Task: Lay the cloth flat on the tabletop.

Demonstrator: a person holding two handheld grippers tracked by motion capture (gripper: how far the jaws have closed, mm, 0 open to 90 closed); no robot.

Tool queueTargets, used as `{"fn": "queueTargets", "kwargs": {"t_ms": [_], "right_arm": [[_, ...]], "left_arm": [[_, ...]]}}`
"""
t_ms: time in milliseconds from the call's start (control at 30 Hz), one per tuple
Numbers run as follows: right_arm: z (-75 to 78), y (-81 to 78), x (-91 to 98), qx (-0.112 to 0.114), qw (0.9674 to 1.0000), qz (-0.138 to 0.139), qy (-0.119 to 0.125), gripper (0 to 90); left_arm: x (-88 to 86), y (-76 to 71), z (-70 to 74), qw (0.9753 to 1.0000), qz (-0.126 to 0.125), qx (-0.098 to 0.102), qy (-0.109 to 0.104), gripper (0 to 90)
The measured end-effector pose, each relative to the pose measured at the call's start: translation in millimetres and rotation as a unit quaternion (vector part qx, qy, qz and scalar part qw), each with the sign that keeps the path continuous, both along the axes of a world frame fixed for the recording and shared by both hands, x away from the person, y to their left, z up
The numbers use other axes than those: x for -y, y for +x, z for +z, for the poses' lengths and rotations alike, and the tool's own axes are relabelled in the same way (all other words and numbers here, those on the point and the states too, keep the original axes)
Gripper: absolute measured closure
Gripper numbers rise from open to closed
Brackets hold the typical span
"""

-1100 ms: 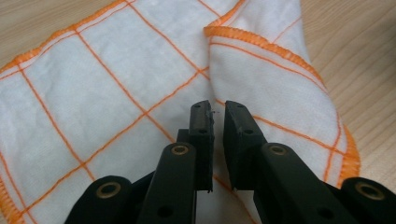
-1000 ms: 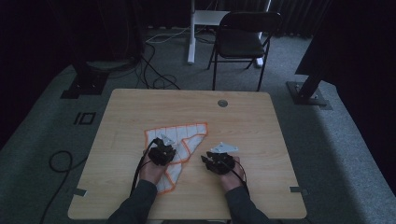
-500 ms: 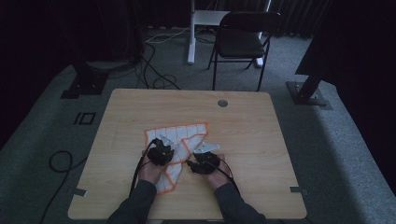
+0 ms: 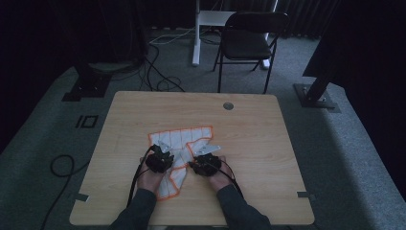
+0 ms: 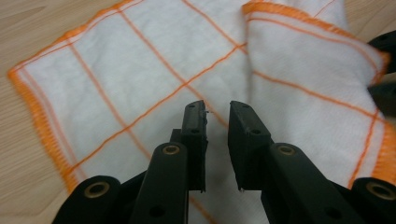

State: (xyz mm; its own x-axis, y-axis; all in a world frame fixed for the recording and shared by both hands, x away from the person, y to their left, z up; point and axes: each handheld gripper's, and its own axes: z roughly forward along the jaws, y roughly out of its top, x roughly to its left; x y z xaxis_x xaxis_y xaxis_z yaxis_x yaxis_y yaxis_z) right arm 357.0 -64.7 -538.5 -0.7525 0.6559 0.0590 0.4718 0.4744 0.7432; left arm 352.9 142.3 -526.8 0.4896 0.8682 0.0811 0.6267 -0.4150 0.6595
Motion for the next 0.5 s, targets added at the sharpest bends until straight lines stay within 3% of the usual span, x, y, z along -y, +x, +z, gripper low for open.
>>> {"fn": "queueTargets", "kwargs": {"t_ms": [67, 233, 500], "right_arm": [[2.0, -1.6, 1.1, 0.004, 1.0000, -0.002, 0.000, 78.1], [6.5, -5.6, 6.9, 0.010, 0.9999, -0.003, 0.007, 85.9], [12.7, -18.5, 22.6, 0.018, 0.9998, -0.003, 0.008, 87.2]], "left_arm": [[-3.5, -1.4, -0.2, 1.0000, 0.004, 0.001, 0.000, 77.5], [-10.5, -3.6, -3.0, 0.9999, 0.011, 0.000, 0.000, 77.3], [-11.9, -3.8, -4.7, 0.9999, 0.011, 0.002, -0.002, 76.6]]}}
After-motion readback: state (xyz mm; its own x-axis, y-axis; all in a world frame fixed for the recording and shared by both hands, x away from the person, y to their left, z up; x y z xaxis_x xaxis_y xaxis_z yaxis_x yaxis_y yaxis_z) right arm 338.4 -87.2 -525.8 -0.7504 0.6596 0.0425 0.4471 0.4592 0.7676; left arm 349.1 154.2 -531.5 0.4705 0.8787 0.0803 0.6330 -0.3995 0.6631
